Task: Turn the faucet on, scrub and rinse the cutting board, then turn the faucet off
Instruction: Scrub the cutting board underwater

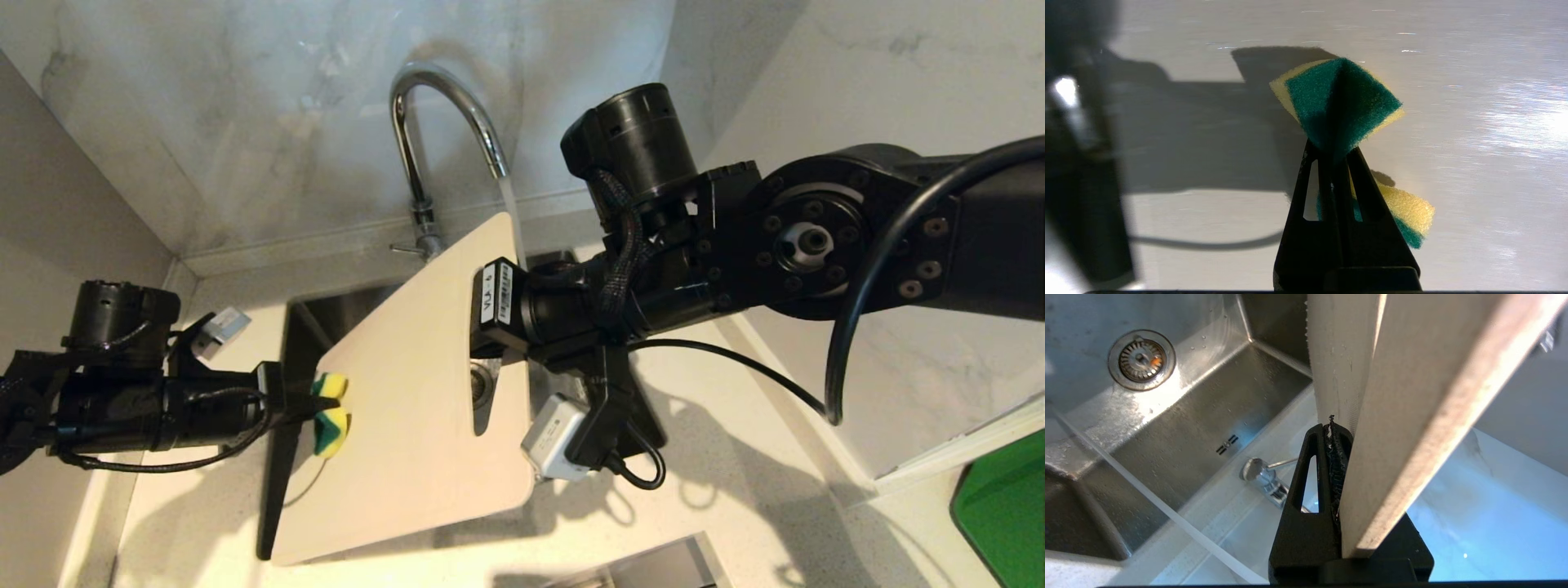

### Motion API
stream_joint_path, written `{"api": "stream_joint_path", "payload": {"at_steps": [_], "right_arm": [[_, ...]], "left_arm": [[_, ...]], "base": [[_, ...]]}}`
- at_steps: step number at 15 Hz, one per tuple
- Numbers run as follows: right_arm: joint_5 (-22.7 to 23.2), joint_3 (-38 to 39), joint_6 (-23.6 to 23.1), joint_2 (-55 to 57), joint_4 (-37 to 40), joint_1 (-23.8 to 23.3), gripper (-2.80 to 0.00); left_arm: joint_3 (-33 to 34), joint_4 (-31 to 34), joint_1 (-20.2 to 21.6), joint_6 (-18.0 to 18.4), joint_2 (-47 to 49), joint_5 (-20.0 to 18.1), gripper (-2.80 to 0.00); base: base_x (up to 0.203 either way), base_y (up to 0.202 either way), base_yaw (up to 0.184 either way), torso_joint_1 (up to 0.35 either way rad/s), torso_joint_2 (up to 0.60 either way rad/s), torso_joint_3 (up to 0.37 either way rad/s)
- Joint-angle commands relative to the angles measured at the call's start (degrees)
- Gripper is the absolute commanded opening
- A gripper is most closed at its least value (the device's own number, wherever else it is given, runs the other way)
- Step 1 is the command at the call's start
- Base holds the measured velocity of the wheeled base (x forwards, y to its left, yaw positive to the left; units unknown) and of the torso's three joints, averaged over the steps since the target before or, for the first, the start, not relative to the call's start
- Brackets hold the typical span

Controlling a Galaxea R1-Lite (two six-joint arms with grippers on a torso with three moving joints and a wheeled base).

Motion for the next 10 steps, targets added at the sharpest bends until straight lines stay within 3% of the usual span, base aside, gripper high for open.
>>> {"api": "stream_joint_path", "payload": {"at_steps": [1,10], "right_arm": [[0.13,0.28,-0.65,-0.47,-0.72,-0.5,-2.8],[1.22,2.8,-0.63,-2.69,-1.73,-2.65,-2.8]], "left_arm": [[1.95,-0.58,4.01,2.05,-0.06,-0.68,-2.8],[6.36,-0.61,13.2,7.9,-0.54,-3.89,-2.8]], "base": [[0.0,0.0,0.0,0.0,0.0,0.0],[0.0,0.0,0.0,0.0,0.0,0.0]]}}
